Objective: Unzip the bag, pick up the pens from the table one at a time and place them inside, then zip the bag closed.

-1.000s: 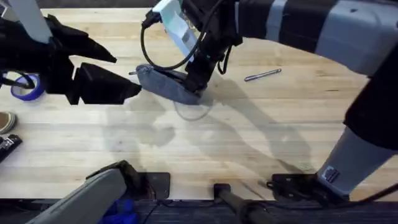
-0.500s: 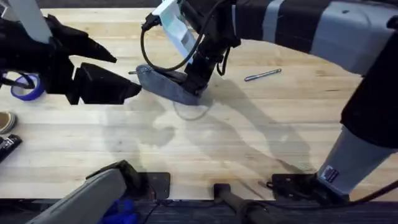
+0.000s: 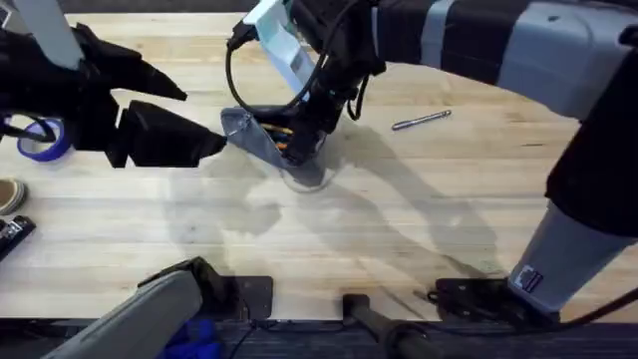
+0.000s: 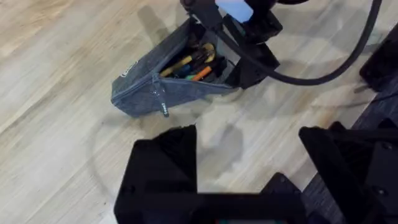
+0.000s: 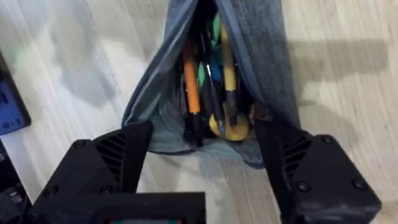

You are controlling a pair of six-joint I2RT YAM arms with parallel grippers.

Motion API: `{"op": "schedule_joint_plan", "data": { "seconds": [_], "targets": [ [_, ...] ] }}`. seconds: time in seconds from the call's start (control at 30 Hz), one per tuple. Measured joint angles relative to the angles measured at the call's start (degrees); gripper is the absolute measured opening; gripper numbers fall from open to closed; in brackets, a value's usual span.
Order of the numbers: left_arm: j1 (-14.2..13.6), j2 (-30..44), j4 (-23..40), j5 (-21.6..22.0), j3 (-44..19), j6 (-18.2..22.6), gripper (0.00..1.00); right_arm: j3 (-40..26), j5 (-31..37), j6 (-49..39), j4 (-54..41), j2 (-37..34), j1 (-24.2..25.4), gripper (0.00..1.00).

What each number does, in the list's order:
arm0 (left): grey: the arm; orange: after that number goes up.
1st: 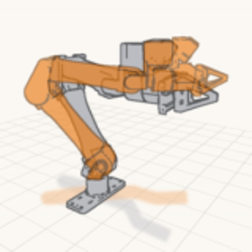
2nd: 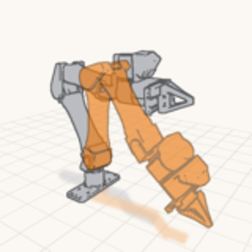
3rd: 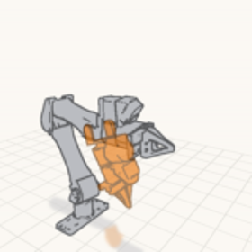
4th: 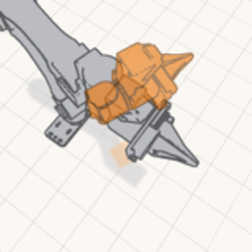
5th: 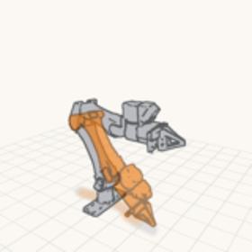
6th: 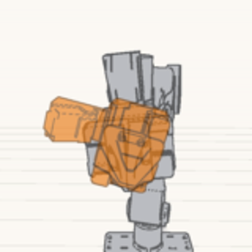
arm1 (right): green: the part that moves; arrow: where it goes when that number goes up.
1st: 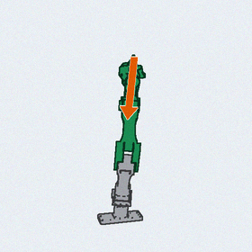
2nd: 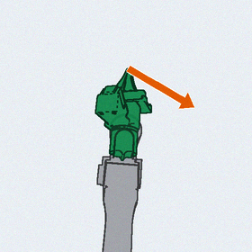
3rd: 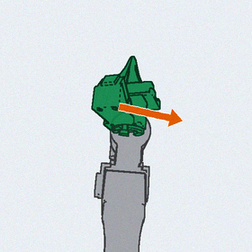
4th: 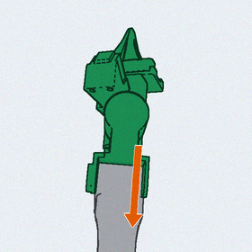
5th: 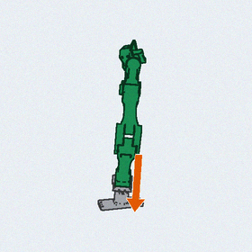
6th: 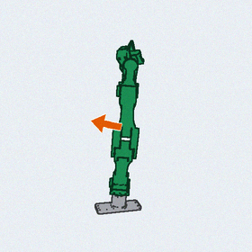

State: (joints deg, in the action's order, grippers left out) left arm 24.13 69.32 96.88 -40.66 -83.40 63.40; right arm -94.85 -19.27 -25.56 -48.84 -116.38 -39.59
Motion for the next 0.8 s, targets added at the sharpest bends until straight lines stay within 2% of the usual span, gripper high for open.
{"op": "schedule_joint_plan", "data": {
  "seconds": [0.53,0.8],
  "targets": [
    [0.0,0.0,0.0,0.0,0.0,0.0,0.995,-0.3,0.0,0.3,-0.2,0.0,0.0,0.996],
    [0.0,0.0,0.0,0.0,0.0,0.0,0.995,-5.2,0.2,1.2,-5.3,0.0,0.0,0.996]
  ]
}}
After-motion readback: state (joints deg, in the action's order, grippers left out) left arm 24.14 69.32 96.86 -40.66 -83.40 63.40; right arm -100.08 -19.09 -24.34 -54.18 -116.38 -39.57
